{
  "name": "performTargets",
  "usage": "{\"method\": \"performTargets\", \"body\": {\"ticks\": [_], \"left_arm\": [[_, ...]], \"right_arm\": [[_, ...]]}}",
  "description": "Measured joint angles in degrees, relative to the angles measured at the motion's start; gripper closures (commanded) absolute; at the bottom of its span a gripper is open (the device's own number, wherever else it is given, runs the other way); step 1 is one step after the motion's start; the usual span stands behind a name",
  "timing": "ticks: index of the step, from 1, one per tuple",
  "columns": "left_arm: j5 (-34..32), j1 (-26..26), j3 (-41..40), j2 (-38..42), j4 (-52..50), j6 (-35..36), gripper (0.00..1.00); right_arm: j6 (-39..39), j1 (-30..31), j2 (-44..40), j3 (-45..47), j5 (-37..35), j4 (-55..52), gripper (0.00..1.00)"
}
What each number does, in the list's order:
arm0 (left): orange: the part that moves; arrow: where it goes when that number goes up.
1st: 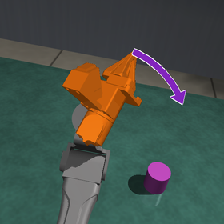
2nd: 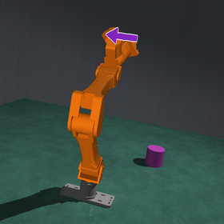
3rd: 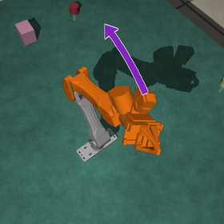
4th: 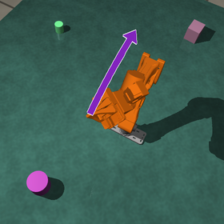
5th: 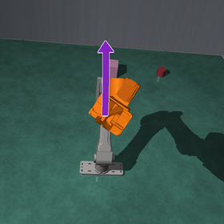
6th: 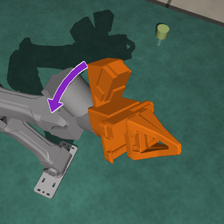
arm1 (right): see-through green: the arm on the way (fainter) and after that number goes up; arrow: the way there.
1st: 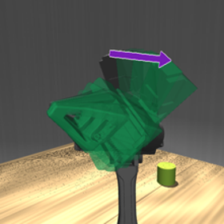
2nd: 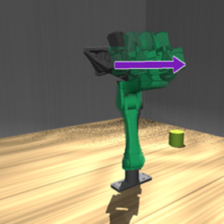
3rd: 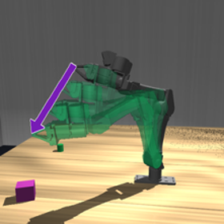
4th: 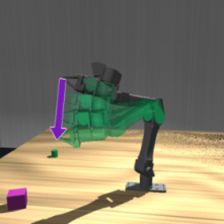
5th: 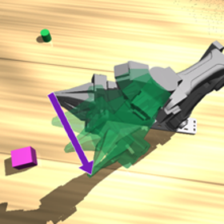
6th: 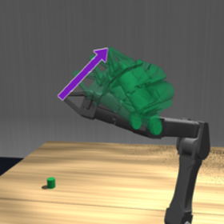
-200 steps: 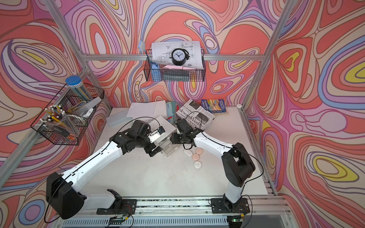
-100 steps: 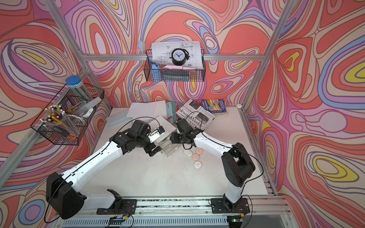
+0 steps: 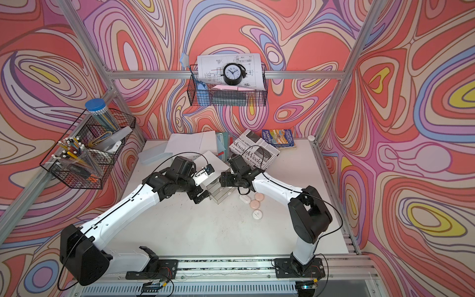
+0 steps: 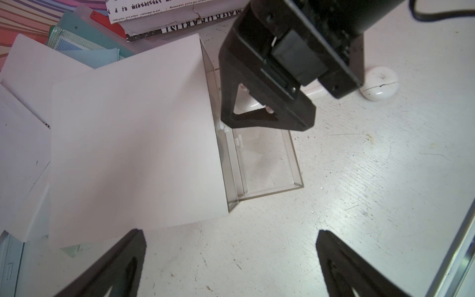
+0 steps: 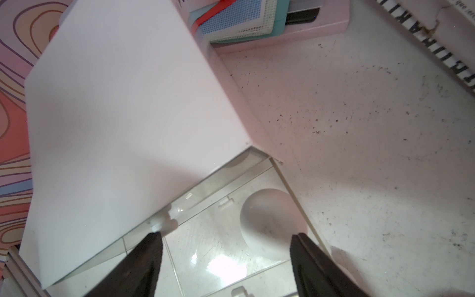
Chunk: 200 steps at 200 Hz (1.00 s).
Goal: Put the bluetooth earphones in the drawer according to color
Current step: Place the bluetooth earphone in the drawer, then pick up the Bluetooth earphone from the center of the board.
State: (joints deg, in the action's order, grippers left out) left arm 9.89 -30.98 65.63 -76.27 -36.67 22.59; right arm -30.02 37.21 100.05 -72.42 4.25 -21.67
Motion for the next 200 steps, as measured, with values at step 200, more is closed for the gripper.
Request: {"method": "performTargets", "body": {"ticks": [200], "left_arm": [[-0.04,-12.04,0.66,-0.90,2.03,-2.27,0.02]], "right_arm": [[-4.90,-0.02,-13.05,11.82,-10.97,-29.59,0.04]]}}
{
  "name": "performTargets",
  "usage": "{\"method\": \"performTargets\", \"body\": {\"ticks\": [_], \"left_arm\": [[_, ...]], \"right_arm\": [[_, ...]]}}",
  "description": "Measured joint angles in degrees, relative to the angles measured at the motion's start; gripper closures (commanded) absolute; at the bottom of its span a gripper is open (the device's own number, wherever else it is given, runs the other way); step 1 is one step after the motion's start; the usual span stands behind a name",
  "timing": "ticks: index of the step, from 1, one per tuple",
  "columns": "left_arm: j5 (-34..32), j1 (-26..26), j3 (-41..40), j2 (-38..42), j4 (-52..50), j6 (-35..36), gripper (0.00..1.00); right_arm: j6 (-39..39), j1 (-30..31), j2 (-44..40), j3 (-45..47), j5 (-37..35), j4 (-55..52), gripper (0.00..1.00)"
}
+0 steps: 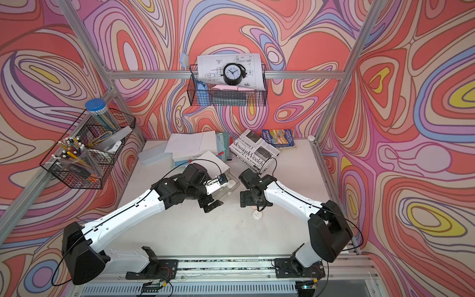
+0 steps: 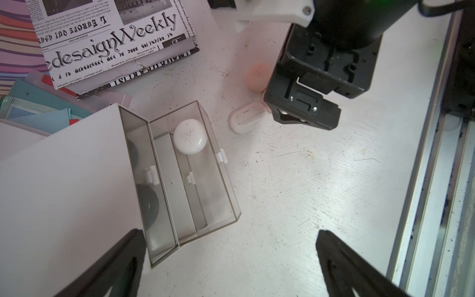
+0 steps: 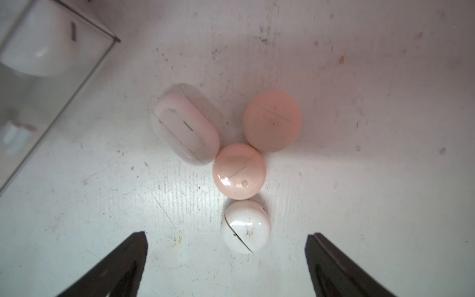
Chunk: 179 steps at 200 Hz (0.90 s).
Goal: Put the bluetooth earphones in the drawer according to color
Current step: Pick up the Bluetooth earphone from the center of the board.
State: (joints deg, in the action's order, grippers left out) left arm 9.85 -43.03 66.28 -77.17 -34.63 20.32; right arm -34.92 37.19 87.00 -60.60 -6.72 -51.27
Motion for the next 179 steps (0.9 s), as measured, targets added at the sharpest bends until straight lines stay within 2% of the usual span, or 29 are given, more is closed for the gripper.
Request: {"method": "performTargets", "body": {"ticks": [54,144,179], "left_arm": [[-1.05,-2.05,0.52,-3.69,0.00,-0.22,0.02],[-1.90,-2.89,0.52,-4.39,-2.93,2.03,0.01],[-0.94,-3.04,0.11,-4.15,-3.10,3.34,0.01]], "right_arm": [[-3.74,0.02,-1.09,8.96,3.37,1.20,0.12],[-6.80,-0.02,0.57,11.96,4.63,7.21,0.20],[-6.75,-0.70,1.42,12.31,4.59,8.70,0.27]]}}
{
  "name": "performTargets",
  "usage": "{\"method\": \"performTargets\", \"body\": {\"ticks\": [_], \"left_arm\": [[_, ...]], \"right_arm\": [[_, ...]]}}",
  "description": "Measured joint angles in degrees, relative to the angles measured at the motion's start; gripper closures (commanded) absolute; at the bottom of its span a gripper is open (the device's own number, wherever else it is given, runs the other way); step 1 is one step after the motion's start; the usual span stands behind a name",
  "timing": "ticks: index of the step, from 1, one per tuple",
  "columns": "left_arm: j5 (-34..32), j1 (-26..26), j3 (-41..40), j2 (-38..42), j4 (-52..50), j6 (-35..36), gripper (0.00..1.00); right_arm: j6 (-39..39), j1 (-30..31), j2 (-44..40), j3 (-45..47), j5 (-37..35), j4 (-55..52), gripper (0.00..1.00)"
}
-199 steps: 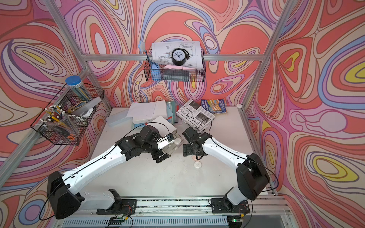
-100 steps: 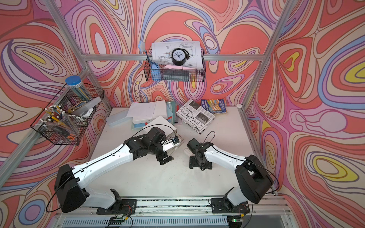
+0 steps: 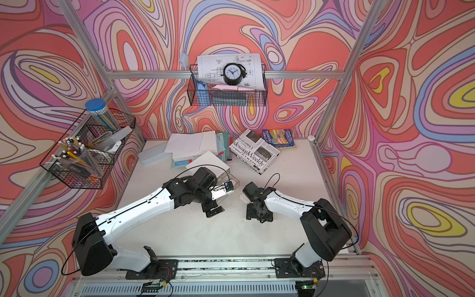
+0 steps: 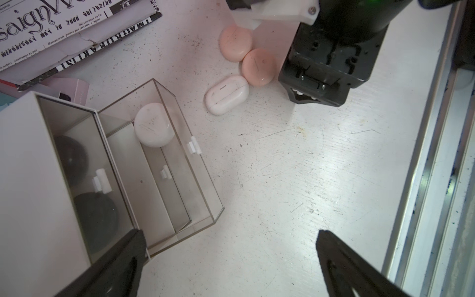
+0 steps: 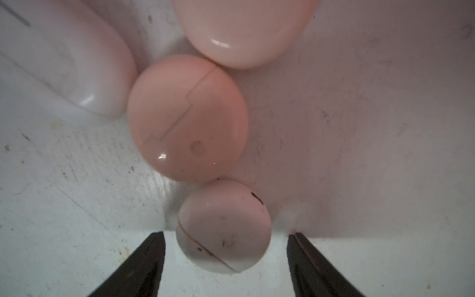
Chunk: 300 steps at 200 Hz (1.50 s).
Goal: Put the bluetooth earphones in the drawer according to color
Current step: Pick up the Bluetooth earphone from the center of the board, then place the bluetooth earphone in the drawer.
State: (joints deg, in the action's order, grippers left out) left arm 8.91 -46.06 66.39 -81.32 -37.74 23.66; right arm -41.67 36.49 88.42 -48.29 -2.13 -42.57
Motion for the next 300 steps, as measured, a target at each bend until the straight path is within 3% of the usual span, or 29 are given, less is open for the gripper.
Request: {"method": "performTargets", "body": {"ticks": [37,104,125,145,206,256,300], "left_arm": [[-0.04,-0.04,-0.50,0.31,-0.04,0.76,0.02],[-0.13,-0.04,-0.50,0.33,-0.04,0.96,0.02],[-0.07,-0.04,-0.50,0.33,0.00,0.96,0.01],[0.20,-0.04,-0.52,0.68,0.04,0.94,0.01],[0.81,0.00,-0.87,4.44,1.92,-0.13,0.01],[2.62,2.84,-1.20,7.56,2.67,-0.13,0.01],[4.28,7.63,-1.49,10.75,3.26,-0.13,0.01]], "right_arm": [[0.17,-0.63,1.44,0.04,-0.22,0.90,0.32],[0.39,-1.18,1.70,-0.20,-0.59,0.63,0.57],[0.52,-1.20,1.88,-0.39,-0.57,0.55,0.73],[0.70,-1.22,2.21,-0.87,-0.55,-0.04,1.00],[2.58,-1.20,0.37,-3.65,-3.50,-1.62,1.00],[9.53,-1.22,-0.66,-19.98,-7.23,-2.91,1.00],[13.07,-1.22,2.29,-26.25,-6.19,1.60,1.00]]}}
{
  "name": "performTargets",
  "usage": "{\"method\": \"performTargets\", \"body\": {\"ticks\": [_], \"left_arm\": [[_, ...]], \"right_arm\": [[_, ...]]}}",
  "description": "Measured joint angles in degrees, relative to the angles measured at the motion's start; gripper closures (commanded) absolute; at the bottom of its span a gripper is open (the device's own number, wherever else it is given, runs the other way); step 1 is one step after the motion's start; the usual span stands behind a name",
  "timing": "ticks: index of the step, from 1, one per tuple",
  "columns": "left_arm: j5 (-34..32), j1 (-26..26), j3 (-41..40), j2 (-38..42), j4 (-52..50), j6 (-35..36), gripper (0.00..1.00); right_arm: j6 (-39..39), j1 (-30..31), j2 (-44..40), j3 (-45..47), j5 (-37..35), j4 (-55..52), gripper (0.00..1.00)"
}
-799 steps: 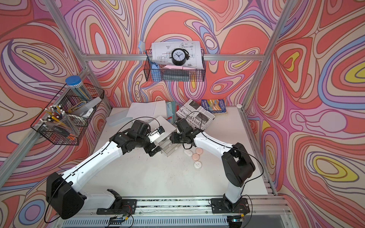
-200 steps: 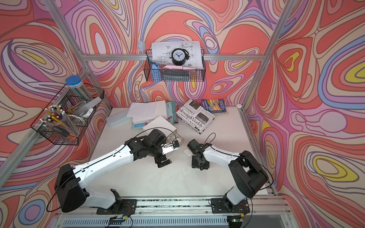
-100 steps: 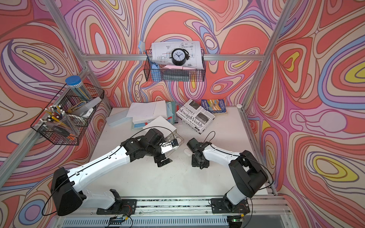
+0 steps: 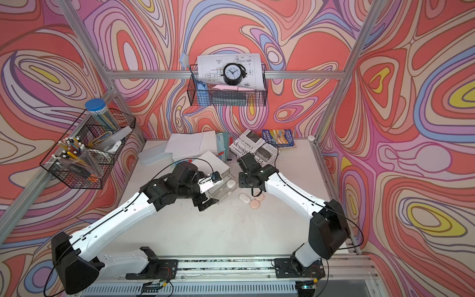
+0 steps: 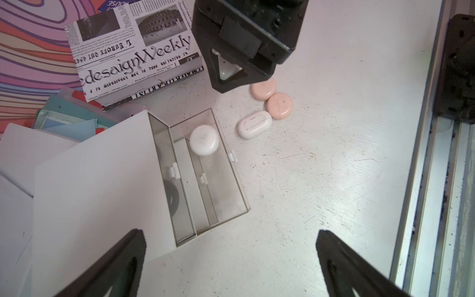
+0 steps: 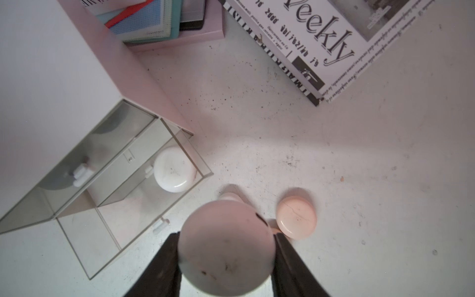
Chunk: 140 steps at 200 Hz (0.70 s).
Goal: Put the bluetooth earphones in the drawer according to color
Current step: Place the bluetooth earphone in the drawer.
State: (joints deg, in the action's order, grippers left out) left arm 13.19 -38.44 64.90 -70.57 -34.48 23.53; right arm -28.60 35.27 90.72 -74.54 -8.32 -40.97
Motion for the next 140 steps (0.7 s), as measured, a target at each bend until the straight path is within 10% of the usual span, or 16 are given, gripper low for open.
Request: {"method": "performTargets", "body": {"ticks": [140], "left_arm": [[0.35,6.29,-0.37,-2.67,-0.79,0.24,0.01]], "right_arm": [[0.48,1.46,6.78,-0.13,15.76,14.86,1.00]]}}
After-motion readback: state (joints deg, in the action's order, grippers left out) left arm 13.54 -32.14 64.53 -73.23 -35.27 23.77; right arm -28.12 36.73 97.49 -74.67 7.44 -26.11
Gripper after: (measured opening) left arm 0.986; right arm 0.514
